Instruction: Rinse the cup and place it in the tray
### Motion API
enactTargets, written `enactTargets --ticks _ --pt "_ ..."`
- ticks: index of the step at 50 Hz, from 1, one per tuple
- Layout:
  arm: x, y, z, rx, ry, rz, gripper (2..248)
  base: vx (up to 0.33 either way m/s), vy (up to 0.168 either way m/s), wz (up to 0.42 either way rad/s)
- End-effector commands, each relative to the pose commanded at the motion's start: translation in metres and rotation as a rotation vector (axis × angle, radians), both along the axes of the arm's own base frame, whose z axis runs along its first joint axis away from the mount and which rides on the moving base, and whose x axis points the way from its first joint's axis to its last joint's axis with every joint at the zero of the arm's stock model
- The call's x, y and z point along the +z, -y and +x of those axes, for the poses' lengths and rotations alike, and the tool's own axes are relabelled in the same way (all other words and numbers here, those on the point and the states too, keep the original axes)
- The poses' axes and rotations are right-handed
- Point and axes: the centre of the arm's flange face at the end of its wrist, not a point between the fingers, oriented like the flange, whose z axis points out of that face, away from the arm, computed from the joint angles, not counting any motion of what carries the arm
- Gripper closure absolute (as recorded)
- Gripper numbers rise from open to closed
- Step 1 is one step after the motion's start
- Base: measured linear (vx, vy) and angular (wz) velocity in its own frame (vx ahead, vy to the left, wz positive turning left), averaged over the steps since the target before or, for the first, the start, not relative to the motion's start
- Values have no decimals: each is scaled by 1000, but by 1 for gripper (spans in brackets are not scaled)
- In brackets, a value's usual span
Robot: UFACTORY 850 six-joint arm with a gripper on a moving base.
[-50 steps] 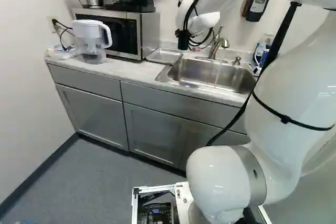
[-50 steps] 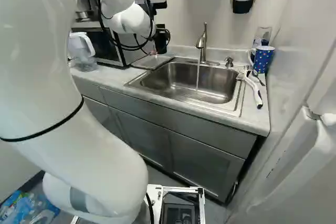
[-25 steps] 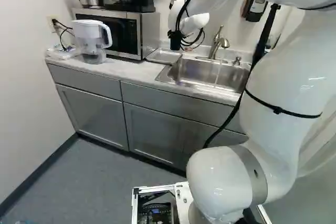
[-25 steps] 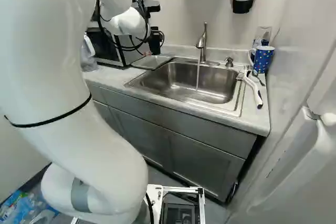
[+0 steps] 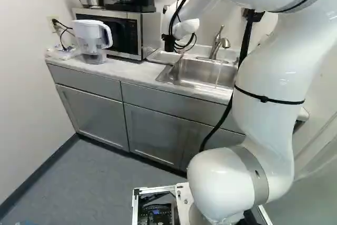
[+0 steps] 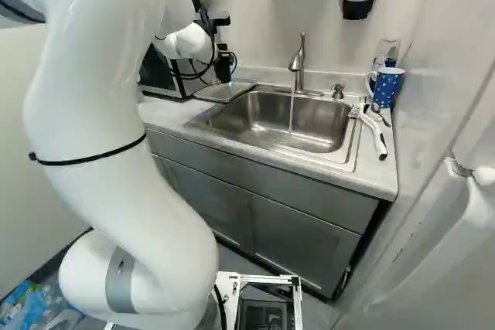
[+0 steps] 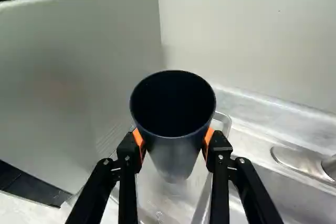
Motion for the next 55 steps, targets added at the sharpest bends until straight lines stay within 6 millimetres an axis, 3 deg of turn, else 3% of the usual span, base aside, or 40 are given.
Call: enactTargets --ticks 55 --pt "-53 0 12 -16 5 16 126 0 0 0"
